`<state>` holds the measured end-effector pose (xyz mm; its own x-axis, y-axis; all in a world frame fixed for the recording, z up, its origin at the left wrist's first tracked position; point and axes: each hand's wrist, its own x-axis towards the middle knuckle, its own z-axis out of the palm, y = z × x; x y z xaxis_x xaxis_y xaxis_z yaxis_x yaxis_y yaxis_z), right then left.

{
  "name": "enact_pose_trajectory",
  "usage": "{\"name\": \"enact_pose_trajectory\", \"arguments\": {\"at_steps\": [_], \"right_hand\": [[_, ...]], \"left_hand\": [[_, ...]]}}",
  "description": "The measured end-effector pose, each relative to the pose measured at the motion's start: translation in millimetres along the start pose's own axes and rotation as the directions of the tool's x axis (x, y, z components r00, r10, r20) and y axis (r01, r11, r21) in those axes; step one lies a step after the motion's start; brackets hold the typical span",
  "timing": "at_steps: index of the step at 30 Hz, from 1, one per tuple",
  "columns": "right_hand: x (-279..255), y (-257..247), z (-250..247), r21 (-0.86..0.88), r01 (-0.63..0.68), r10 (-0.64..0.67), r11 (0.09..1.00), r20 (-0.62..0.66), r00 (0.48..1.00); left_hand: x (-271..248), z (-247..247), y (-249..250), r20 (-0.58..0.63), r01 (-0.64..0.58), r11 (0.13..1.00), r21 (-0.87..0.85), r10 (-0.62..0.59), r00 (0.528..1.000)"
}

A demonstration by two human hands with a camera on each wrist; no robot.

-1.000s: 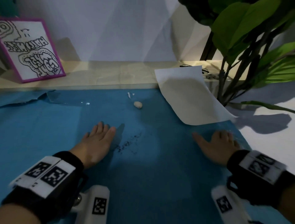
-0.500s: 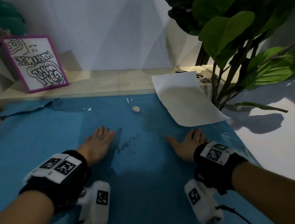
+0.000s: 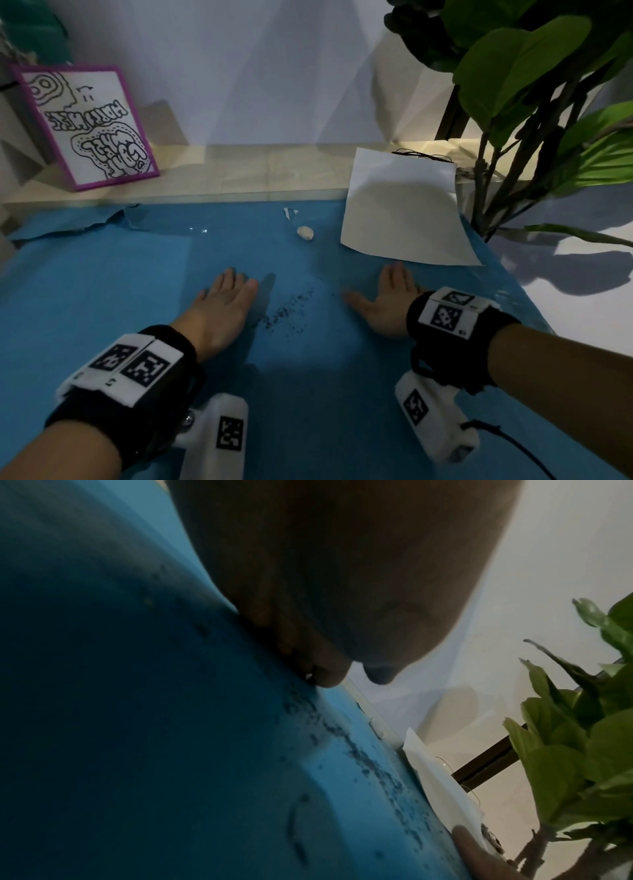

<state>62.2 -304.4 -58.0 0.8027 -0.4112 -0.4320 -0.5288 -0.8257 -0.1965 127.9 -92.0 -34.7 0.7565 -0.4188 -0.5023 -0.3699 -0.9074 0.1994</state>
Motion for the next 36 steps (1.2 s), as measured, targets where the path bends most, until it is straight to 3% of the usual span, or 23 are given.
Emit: {"name": "enact_pose_trajectory", "arguments": {"at_steps": [3, 7, 10, 11, 14, 16, 17, 19, 20, 21, 24, 26, 28, 30, 32, 33, 36], "right_hand": [[-10, -7, 7, -0.021, 0.215, -0.212, 0.976, 0.104, 0.972], [-6, -11, -2, -0.063, 0.168, -0.162, 0.984, 0.09, 0.983], [-23, -24, 3, -0.135, 0.404, -0.359, 0.905, 0.267, 0.894], [-24, -28, 1, -0.124, 0.446, -0.402, 0.886, 0.27, 0.875], [5, -33, -19, -0.143, 0.365, -0.35, 0.92, 0.12, 0.929], [17, -33, -21, -0.215, 0.344, -0.323, 0.914, 0.13, 0.938], [14, -33, -14, -0.254, 0.41, -0.372, 0.876, 0.184, 0.91], [-6, -36, -3, -0.285, 0.585, -0.491, 0.759, 0.339, 0.803], [-12, -36, -3, -0.254, 0.642, -0.541, 0.724, 0.369, 0.756], [-10, -38, -7, -0.2, 0.656, -0.58, 0.728, 0.332, 0.744], [23, -44, -32, -0.179, 0.546, -0.527, 0.819, 0.143, 0.838], [36, -48, -34, -0.266, 0.508, -0.491, 0.819, 0.133, 0.861], [23, -48, -20, -0.313, 0.575, -0.538, 0.756, 0.205, 0.818], [-5, -46, -5, -0.347, 0.686, -0.586, 0.64, 0.357, 0.727], [-20, -42, -4, -0.318, 0.725, -0.589, 0.611, 0.431, 0.684], [-17, -42, -8, -0.284, 0.718, -0.596, 0.636, 0.41, 0.69], [6, -48, -24, -0.262, 0.614, -0.544, 0.745, 0.295, 0.786]], "left_hand": [[0, 0, -2, 0.008, 0.021, 1.0, -0.02, -0.021, 1.0], [-1, -1, -2, -0.002, 0.025, 0.997, -0.068, -0.025, 1.0], [-1, 1, -4, -0.007, 0.02, 0.995, -0.094, -0.02, 1.0], [0, 2, -5, -0.005, 0.018, 0.993, -0.114, -0.019, 1.0], [-2, 3, -7, -0.011, 0.004, 0.981, -0.192, -0.006, 1.0], [-2, 4, -8, -0.027, -0.021, 0.972, -0.232, 0.016, 1.0], [-1, 4, -9, -0.035, -0.029, 0.966, -0.255, 0.02, 0.999], [1, 6, -14, -0.043, -0.043, 0.952, -0.304, 0.031, 0.999], [3, 8, -16, -0.053, -0.049, 0.939, -0.34, 0.033, 0.998], [4, 10, -18, -0.059, -0.052, 0.922, -0.383, 0.031, 0.998], [3, 12, -22, -0.103, -0.075, 0.865, -0.496, 0.027, 0.994], [3, 11, -28, -0.141, -0.094, 0.789, -0.607, 0.009, 0.99], [3, 9, -37, -0.158, -0.099, 0.768, -0.632, -0.003, 0.987], [2, 8, -45, -0.19, -0.092, 0.758, -0.646, -0.043, 0.981], [-1, 6, -49, -0.226, -0.101, 0.757, -0.645, -0.064, 0.972], [-4, 6, -50, -0.249, -0.113, 0.755, -0.646, -0.068, 0.966], [-13, 5, -52, -0.272, -0.074, 0.801, -0.594, -0.113, 0.956]]}}
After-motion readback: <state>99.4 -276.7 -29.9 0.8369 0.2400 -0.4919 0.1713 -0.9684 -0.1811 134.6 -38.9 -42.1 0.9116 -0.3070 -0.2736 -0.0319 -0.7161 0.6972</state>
